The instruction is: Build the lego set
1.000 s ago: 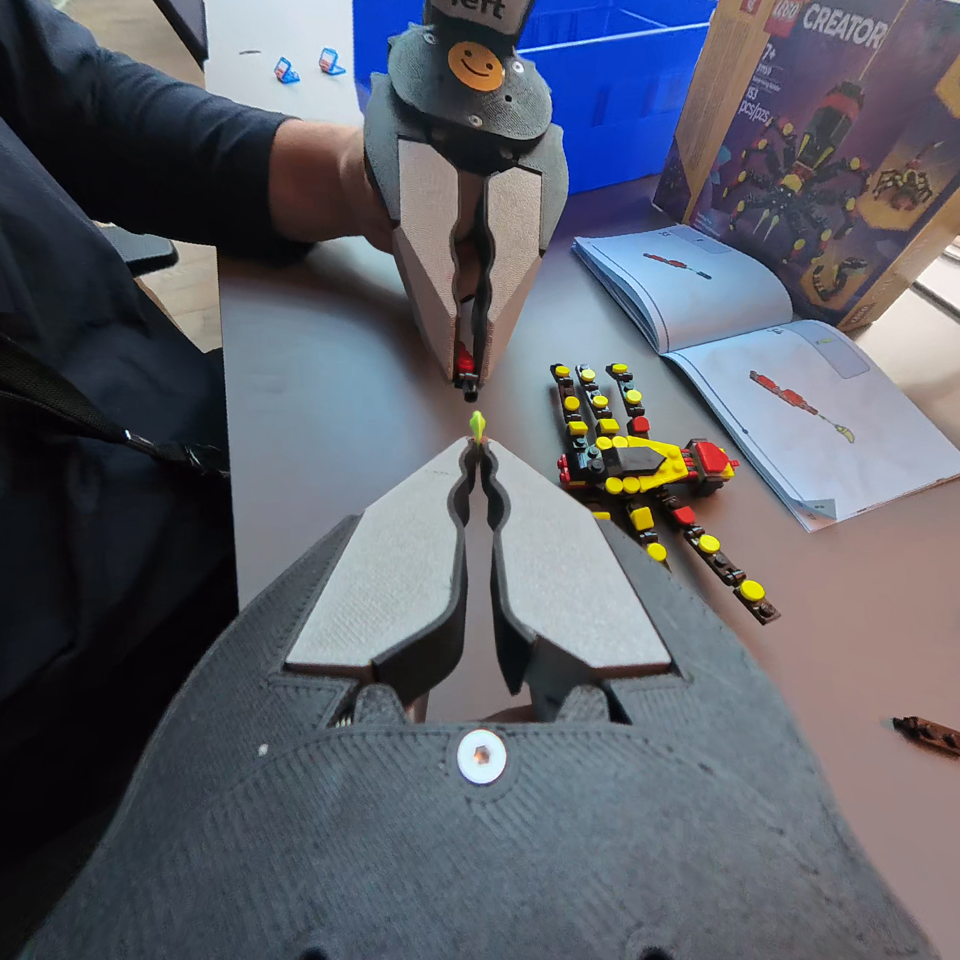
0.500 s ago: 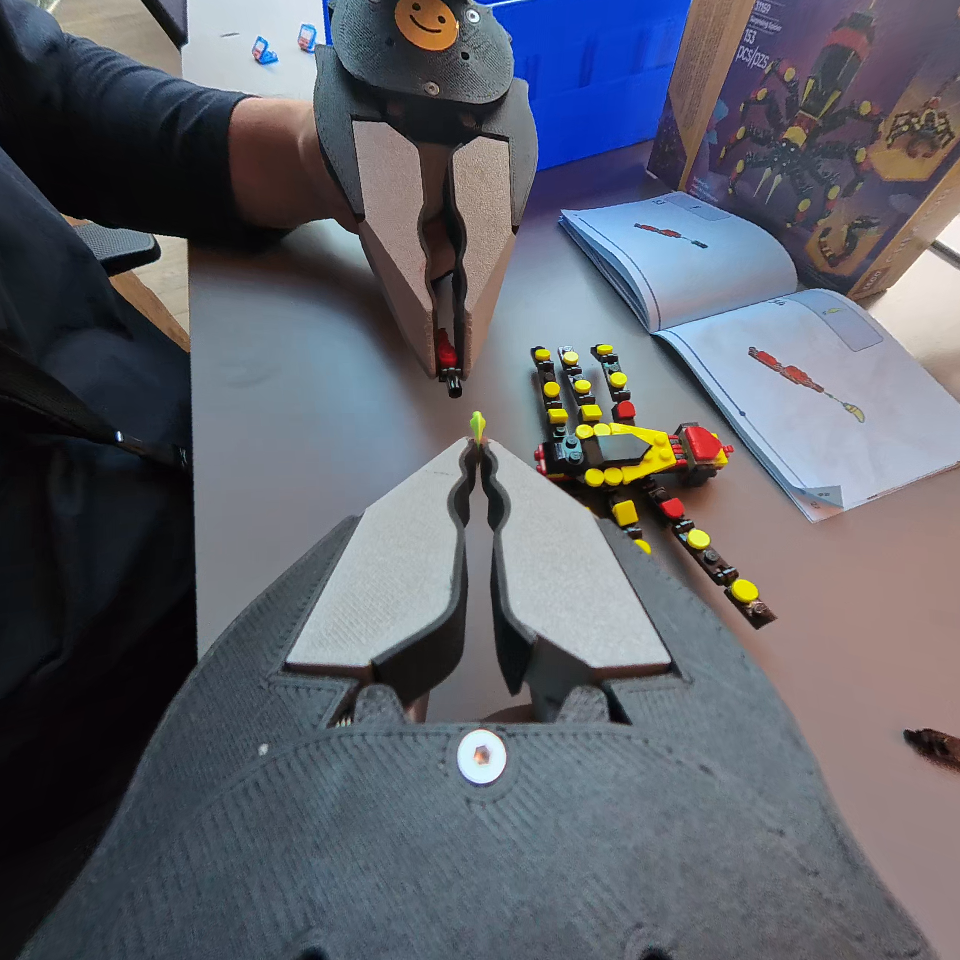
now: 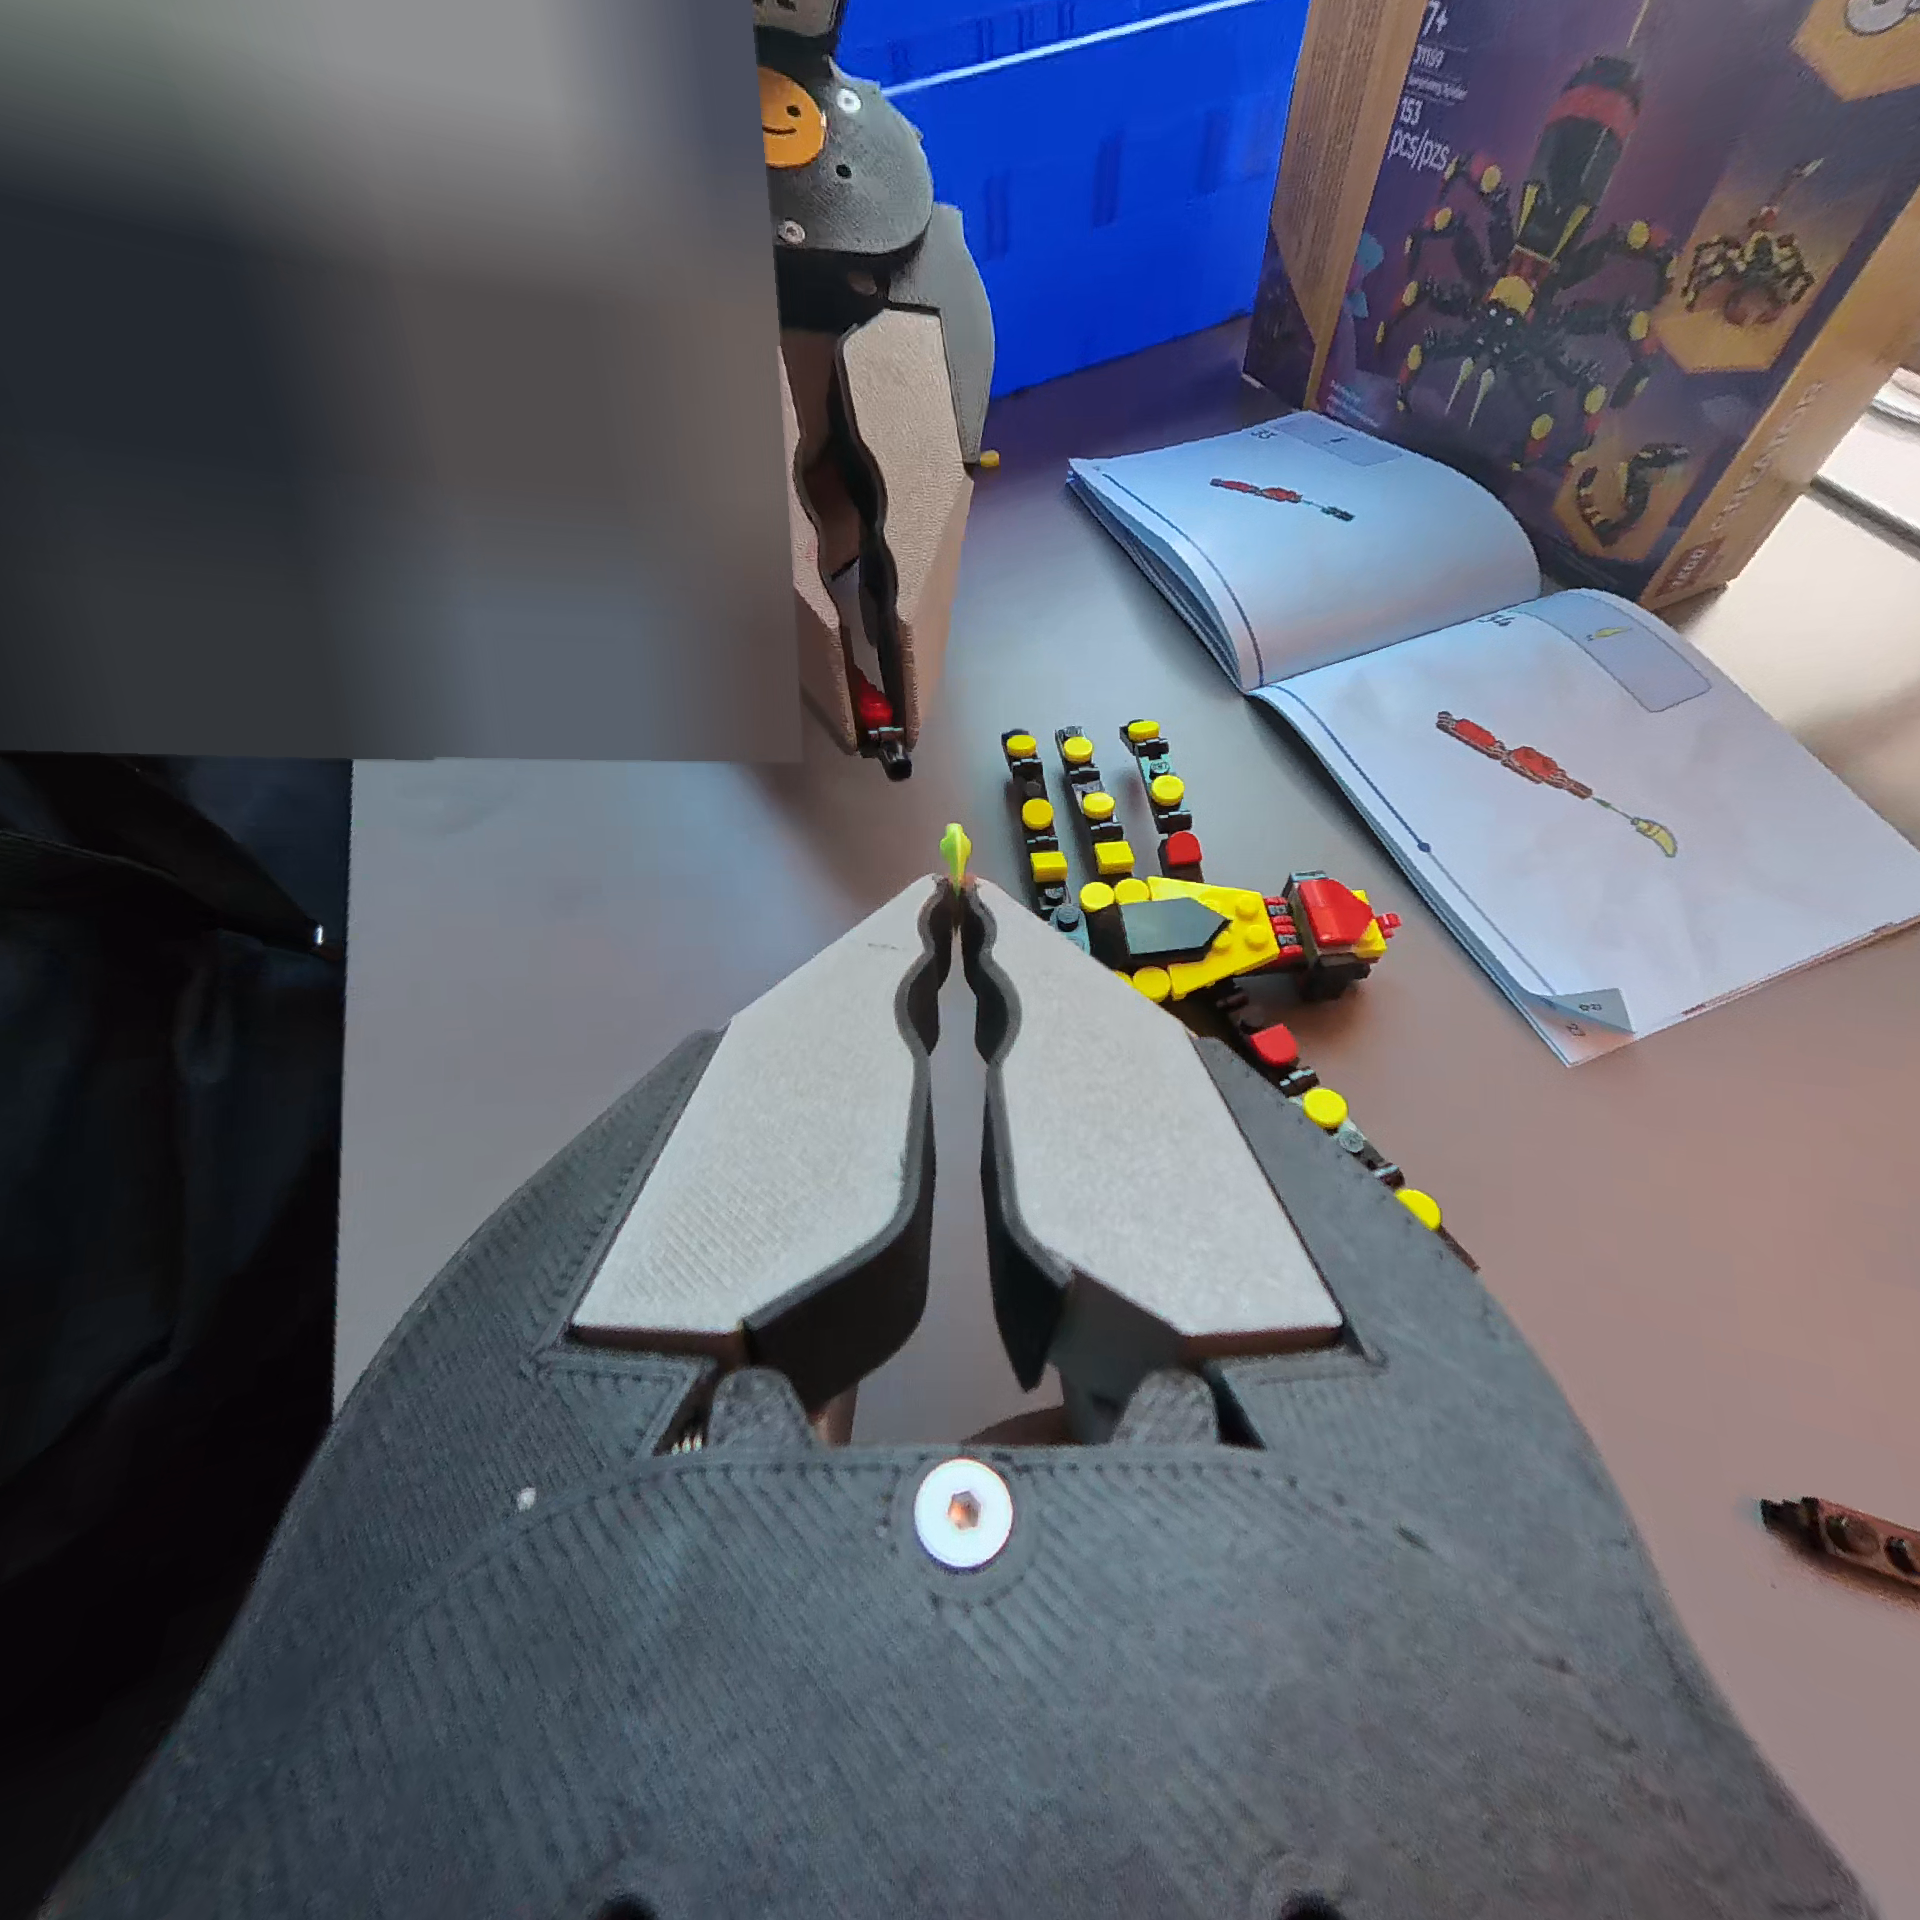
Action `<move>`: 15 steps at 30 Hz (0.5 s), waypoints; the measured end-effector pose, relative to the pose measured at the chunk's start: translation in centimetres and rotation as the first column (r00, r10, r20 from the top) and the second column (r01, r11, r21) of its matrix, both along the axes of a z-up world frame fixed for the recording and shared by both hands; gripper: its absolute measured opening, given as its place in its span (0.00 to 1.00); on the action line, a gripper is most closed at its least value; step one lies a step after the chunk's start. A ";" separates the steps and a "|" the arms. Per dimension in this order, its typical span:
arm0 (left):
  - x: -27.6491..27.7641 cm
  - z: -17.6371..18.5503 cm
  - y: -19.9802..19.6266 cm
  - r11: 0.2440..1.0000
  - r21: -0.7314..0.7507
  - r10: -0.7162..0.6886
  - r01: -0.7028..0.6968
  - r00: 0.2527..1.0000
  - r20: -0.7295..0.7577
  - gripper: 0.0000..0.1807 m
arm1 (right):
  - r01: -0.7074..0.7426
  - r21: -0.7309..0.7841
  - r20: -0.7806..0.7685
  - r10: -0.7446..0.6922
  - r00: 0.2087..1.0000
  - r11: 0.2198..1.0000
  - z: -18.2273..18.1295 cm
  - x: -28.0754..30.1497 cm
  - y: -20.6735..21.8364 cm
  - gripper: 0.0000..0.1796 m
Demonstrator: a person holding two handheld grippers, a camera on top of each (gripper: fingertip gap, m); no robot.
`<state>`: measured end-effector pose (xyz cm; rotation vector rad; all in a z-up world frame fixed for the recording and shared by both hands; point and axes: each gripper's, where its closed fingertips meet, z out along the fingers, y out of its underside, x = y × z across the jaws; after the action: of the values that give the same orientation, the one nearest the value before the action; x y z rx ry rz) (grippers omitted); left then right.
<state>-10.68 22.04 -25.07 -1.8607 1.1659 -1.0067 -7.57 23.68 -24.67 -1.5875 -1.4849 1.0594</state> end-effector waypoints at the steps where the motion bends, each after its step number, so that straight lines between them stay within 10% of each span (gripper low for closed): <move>1: 0.0 0.0 0.0 1.000 -0.003 0.002 -0.002 1.000 0.001 0.03 | 0.000 -0.001 0.013 0.000 1.000 1.000 -0.2 -0.1 0.0 0.00; 15: 0.4 -0.3 -0.8 0.999 0.003 -0.037 0.037 0.999 -0.030 0.03 | -0.081 -0.018 0.053 0.082 0.995 0.997 -0.8 -1.6 -1.7 0.00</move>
<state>-10.31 21.29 -25.40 -1.8634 1.2232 -0.9999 -9.15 21.96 -25.43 -1.5891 -1.5925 1.0838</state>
